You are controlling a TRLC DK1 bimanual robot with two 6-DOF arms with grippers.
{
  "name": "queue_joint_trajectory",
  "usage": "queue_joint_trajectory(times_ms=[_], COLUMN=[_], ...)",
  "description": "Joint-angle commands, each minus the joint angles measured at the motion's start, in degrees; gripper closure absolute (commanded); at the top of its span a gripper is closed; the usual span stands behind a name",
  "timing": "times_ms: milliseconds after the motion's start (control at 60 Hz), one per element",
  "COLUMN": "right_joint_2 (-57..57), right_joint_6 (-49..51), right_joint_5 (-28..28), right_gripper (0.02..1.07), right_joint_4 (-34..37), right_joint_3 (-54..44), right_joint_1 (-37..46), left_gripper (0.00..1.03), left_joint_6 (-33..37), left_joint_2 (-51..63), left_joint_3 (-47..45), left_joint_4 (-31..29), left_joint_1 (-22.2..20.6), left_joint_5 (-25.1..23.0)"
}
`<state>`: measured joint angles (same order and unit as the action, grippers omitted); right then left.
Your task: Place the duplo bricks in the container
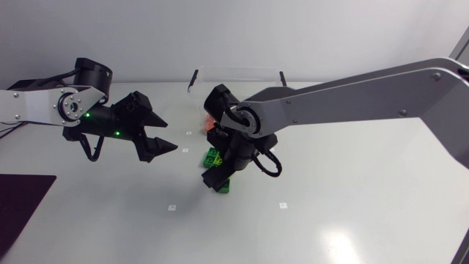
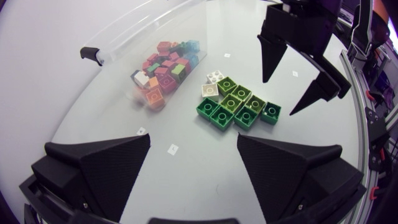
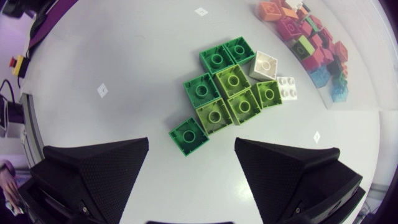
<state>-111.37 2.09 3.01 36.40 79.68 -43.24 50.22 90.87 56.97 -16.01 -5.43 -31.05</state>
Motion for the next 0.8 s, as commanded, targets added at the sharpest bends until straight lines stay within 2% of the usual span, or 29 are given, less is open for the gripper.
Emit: queue_joint_trajectory(times_ms=[0,133,217,283,350,550,633,733,783], right_joint_2=[-1.7,-4.9,-8.5,-10.0,-12.0,-15.6,-16.2,-16.8,-17.0], right_joint_6=[-9.0,-15.5,-20.1,-23.2,-25.1,-27.0,-27.7,-28.1,-28.2], right_joint_5=[-1.0,-4.1,-5.4,-7.8,-7.8,-5.9,-6.0,-6.0,-6.0], right_gripper=[0.07,0.07,0.07,0.08,0.11,0.13,0.22,0.27,0.33], right_joint_4=[3.0,7.1,14.1,15.7,18.2,20.6,20.4,20.2,20.2], right_joint_3=[3.0,7.3,12.6,14.4,16.5,20.2,20.5,20.6,20.6], right_joint_1=[-1.6,-1.8,-2.3,-3.1,-3.2,-3.3,-3.1,-3.0,-2.9], left_gripper=[0.06,0.06,0.06,0.06,0.06,0.06,0.06,0.06,0.06], left_joint_6=[2.3,3.2,3.9,4.0,4.5,5.5,6.0,6.4,6.4], left_joint_2=[-2.0,-4.8,-6.9,-8.6,-10.1,-12.6,-13.4,-14.1,-14.3], left_joint_3=[-2.3,-4.7,-6.2,-7.2,-8.2,-10.5,-11.4,-12.0,-12.0], left_joint_4=[-0.5,-0.7,-1.5,-1.7,-2.2,-2.9,-3.0,-3.1,-3.2], left_joint_1=[1.2,2.5,3.1,3.8,4.2,5.2,5.4,6.0,6.1], left_joint_5=[-0.4,-0.8,-0.8,-0.8,-0.9,-0.9,-0.9,-0.9,-0.9])
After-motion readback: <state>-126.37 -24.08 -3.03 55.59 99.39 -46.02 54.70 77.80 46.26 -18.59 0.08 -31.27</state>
